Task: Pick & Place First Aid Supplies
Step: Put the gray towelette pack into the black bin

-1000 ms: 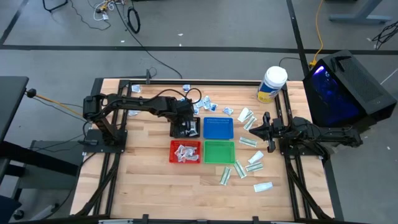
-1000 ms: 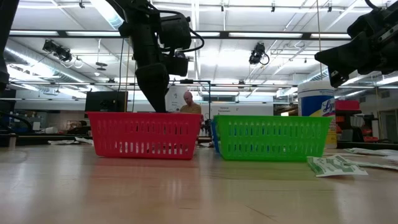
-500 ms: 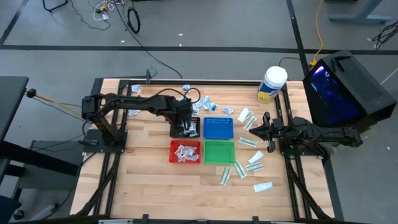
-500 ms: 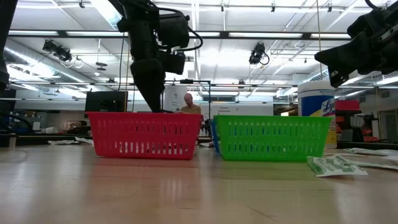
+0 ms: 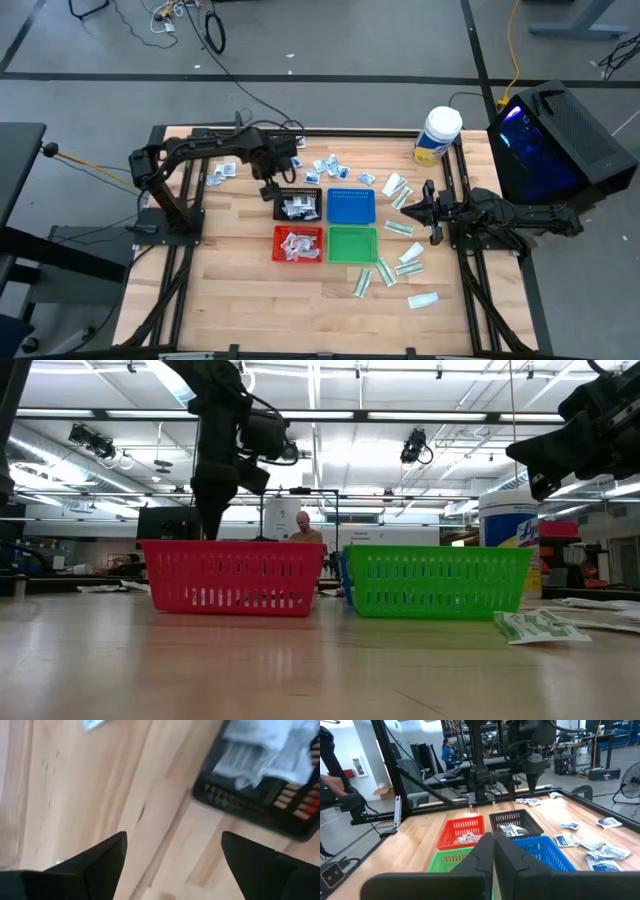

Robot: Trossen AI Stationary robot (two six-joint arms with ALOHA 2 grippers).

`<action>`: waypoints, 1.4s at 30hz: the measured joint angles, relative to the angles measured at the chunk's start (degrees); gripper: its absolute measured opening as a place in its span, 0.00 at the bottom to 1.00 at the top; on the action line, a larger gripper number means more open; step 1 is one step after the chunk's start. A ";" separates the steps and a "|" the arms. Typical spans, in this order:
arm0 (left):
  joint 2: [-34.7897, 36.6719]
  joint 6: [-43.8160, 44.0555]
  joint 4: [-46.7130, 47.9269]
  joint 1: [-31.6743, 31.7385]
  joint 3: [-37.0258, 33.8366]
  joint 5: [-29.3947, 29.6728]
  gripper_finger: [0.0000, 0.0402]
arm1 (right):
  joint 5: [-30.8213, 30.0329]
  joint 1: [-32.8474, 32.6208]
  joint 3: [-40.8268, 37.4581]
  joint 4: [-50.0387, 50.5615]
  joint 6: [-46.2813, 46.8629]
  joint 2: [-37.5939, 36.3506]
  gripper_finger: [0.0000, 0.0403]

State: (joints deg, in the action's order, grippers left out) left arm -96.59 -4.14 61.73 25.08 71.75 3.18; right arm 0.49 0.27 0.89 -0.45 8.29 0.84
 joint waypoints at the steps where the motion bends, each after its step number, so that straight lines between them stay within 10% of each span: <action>1: 0.01 -0.05 0.73 0.92 0.00 0.00 0.83 | -0.02 0.02 0.02 0.00 -0.02 0.00 0.04; 24: 10.56 -14.28 1.27 19.62 -9.94 0.42 0.83 | -0.02 0.01 0.02 0.00 -0.02 -0.01 0.04; 42: 11.23 -28.52 -2.38 21.67 -12.22 5.53 0.99 | -0.02 0.02 0.00 0.00 -0.02 0.00 0.04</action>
State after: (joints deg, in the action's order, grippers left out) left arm -85.36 -32.66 59.35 46.75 59.53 8.71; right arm 0.47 0.29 0.89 -0.45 8.27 0.84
